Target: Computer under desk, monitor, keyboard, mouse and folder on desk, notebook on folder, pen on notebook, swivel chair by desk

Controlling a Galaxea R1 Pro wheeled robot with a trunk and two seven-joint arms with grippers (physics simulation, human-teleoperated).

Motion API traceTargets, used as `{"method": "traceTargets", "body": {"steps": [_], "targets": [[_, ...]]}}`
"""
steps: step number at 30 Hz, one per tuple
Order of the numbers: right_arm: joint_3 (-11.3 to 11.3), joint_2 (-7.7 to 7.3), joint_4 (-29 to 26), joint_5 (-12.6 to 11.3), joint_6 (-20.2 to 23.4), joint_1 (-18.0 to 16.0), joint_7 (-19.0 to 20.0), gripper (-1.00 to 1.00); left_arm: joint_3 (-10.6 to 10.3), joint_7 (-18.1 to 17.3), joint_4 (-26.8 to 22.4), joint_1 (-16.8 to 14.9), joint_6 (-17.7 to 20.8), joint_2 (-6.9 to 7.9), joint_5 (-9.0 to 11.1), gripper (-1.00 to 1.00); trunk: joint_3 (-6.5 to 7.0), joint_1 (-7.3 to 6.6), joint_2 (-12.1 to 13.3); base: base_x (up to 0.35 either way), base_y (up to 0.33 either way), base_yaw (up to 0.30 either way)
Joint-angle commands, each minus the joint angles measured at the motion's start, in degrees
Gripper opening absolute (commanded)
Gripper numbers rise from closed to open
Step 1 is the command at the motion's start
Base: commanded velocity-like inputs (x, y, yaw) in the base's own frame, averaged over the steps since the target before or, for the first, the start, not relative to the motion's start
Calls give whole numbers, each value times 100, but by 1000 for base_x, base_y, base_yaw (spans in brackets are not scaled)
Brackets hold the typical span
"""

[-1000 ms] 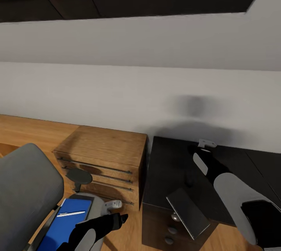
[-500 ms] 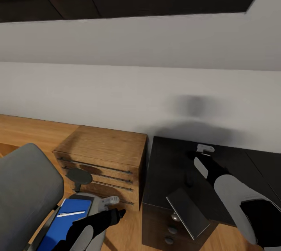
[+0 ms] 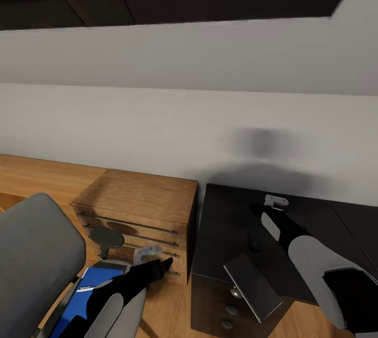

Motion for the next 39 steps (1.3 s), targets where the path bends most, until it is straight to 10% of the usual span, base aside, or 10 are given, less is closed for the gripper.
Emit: {"method": "traceTargets", "body": {"steps": [1, 17, 39], "targets": [[49, -5, -13, -40, 38, -2, -40, 100, -11, 57, -88, -5, 5, 34, 62, 100, -9, 2, -7, 0, 0, 0], [49, -3, -11, -42, 190, 8, -46, 100, 459, 35, -635, -4, 39, 277, 197, 100, -9, 2, -7, 22, 0, 0], [76, -7, -46, -58, 1127, 9, -45, 100, 355, 49, -443, -4, 34, 260, 313, 100, -9, 2, -7, 73, 0, 0]]}}
